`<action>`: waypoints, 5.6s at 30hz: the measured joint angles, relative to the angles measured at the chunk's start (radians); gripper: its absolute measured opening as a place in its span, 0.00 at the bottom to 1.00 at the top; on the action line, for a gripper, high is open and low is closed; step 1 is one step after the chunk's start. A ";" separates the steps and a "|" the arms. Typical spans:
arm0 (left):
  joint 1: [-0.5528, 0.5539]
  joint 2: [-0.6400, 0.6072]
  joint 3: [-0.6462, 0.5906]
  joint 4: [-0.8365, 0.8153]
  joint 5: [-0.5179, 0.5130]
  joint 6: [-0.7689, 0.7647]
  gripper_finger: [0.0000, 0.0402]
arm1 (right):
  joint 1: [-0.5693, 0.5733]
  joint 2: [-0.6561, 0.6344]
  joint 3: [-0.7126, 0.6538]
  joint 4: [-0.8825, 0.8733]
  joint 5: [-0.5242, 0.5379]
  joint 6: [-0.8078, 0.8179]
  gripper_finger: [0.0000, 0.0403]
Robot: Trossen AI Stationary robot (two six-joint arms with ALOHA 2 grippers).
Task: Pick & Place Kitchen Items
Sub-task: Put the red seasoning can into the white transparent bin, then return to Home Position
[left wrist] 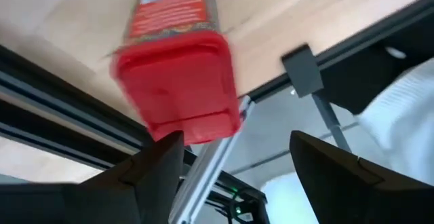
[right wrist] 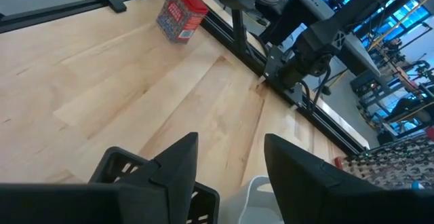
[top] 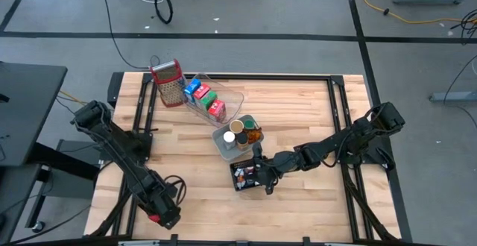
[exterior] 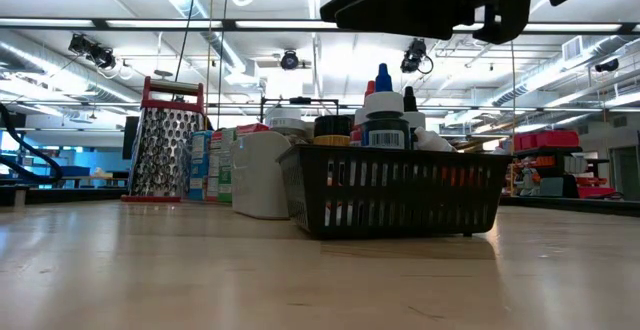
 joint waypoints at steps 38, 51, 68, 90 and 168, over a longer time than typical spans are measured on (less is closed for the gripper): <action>0.019 0.000 0.002 -0.127 -0.069 0.011 0.69 | 0.000 0.000 0.000 0.000 -0.001 0.022 0.45; 0.007 0.093 0.000 -0.088 -0.039 0.110 0.69 | 0.000 0.000 0.000 0.000 -0.001 0.029 0.45; 0.077 0.145 0.001 -0.022 -0.107 0.243 0.54 | 0.025 -0.091 0.000 -0.157 0.164 0.030 0.45; 0.514 0.146 0.321 -0.141 -0.573 1.160 0.56 | 0.042 -0.304 0.000 -0.534 0.306 0.269 0.45; 0.393 -0.537 0.106 0.018 -1.302 1.646 0.64 | 0.025 -0.742 0.015 -0.476 0.159 0.476 0.45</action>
